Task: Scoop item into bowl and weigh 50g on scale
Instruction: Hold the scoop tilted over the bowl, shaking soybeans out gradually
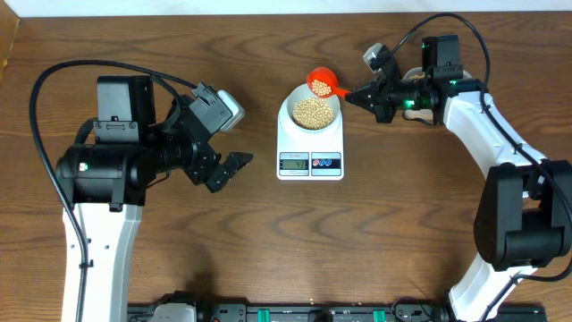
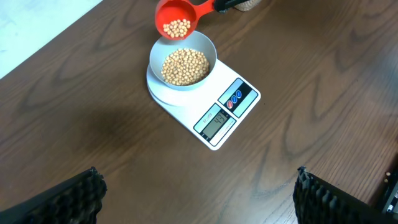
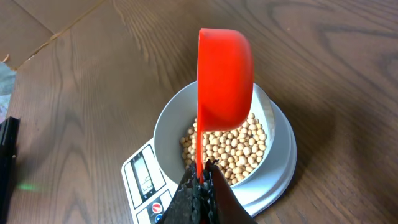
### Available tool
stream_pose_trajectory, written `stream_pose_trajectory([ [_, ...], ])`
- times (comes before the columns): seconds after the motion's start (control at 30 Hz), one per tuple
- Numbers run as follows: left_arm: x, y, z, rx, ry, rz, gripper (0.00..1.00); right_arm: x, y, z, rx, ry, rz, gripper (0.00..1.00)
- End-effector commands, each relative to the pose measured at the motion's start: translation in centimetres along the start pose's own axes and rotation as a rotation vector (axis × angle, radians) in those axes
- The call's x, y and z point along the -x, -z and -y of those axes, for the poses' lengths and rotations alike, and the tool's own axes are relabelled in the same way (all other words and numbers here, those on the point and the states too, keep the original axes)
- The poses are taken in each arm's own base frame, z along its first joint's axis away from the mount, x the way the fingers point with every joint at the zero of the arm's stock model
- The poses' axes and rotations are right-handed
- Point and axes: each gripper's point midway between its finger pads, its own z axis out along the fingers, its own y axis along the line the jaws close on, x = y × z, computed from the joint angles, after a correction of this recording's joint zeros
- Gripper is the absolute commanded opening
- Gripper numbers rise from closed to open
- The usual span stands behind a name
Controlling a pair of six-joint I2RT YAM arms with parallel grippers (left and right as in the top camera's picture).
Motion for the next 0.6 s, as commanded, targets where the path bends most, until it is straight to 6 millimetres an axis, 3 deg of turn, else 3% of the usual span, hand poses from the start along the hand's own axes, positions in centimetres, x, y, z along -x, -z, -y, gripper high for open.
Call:
stream_pose_trajectory([
  [0.0, 0.6, 0.4, 0.0, 0.000, -0.006, 0.022, 0.98, -0.3, -0.3, -0.4, 0.034, 0.005, 0.006, 0.01],
  [0.33, 0.6, 0.4, 0.0, 0.000, -0.006, 0.022, 0.99, -0.2, -0.3, -0.4, 0.035, 0.001, 0.006, 0.01],
  [0.43, 0.6, 0.4, 0.0, 0.000, -0.006, 0.022, 0.98, 0.5, -0.1, -1.8, 0.119, -0.006, 0.050, 0.01],
  [0.57, 0.6, 0.4, 0.0, 0.000, -0.006, 0.022, 0.98, -1.0, -0.5, 0.4, -0.020, -0.006, -0.032, 0.01],
])
